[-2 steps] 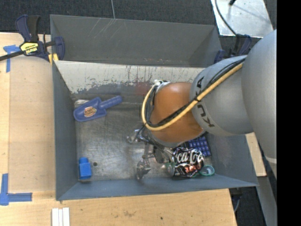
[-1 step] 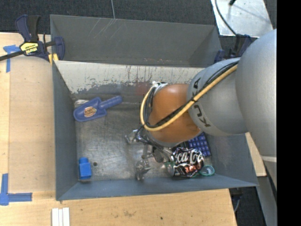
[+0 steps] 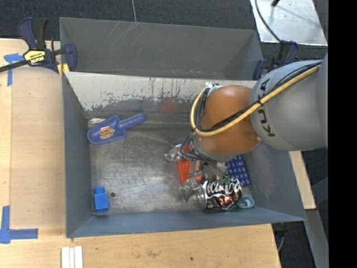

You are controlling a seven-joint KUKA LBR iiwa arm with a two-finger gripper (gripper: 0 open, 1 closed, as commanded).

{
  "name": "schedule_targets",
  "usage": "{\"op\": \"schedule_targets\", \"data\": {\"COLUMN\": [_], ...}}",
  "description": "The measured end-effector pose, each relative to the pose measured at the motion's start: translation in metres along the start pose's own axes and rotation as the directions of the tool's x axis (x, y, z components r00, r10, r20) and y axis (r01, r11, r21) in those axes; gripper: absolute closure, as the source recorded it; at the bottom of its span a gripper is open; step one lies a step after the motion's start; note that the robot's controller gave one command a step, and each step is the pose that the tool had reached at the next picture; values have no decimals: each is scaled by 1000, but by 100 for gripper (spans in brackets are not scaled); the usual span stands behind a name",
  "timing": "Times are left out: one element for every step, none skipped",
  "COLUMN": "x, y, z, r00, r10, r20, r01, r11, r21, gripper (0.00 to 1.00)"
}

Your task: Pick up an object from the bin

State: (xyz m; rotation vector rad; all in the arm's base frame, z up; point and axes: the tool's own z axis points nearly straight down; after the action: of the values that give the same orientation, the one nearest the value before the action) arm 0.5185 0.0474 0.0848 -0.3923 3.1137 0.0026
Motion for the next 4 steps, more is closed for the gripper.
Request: {"op": "schedule_targets", "data": {"x": [8, -11, -17, -13], "y": [-27, -53, -51, -49], "z": [-24, -55, -24, -21], "r00": [1000, 997, 999, 1000], "r10": [-4, 79, 31, 16], "r20": [-2, -1, 8, 0], "r01": [4, -79, -31, -16], "r11": [1000, 997, 1000, 1000], "r21": [5, 0, 6, 1], "gripper": [0, 0, 0, 100]}}
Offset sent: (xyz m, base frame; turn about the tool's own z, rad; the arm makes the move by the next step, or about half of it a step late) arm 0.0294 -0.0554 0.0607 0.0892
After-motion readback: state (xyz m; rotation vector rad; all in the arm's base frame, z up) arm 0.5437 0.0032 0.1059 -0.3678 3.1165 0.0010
